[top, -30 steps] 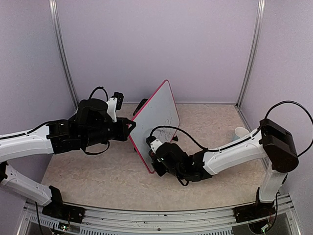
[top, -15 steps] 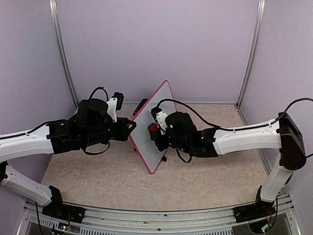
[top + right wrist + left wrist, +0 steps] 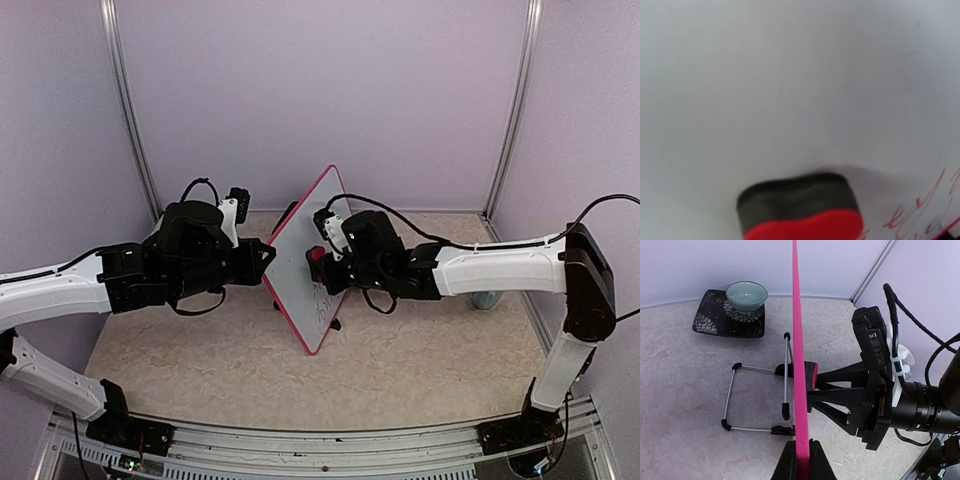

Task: Erase the whiteboard
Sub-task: Erase the whiteboard at the center of the board.

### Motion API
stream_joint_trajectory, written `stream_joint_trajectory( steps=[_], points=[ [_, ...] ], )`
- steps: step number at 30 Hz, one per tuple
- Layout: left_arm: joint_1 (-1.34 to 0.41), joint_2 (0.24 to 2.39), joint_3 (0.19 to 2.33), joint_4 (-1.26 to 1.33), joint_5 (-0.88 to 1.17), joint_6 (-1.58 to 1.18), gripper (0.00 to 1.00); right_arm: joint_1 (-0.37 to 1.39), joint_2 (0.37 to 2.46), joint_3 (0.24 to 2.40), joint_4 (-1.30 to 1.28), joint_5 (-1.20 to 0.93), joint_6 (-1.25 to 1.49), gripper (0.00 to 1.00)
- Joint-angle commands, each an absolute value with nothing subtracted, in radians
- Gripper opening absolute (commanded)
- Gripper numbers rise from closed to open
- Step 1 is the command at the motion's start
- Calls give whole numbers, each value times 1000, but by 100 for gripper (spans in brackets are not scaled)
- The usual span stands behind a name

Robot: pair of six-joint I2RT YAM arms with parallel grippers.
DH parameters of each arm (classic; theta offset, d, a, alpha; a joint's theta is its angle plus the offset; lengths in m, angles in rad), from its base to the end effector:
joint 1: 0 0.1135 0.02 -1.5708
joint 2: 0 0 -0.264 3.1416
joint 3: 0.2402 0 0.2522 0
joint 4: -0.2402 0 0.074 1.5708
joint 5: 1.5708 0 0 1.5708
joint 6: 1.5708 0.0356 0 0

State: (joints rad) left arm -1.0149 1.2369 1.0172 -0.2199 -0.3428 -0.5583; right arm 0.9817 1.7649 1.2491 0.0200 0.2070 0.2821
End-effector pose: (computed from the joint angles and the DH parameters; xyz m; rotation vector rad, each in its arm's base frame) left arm 0.1595 -0.2340 0.3223 0.2427 2.0320 -0.6655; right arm 0.2335 0.3363 0.2521 -0.5975 2.0173 0.5633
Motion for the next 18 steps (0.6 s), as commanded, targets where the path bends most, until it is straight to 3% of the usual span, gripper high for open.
stream_joint_trajectory(
  steps=[1,9,18],
  points=[
    [-1043,1265,1038,-224,-216,-537,0,995,1815,1191,-12,75,312,25],
    [-1043,1270,1035,-220,-213,-537,0,1005,1802,1113,19,41,335,24],
    [-1043,1271,1035,-217,-206,-543,0,1007,1763,1175,17,102,333,24]
  ],
)
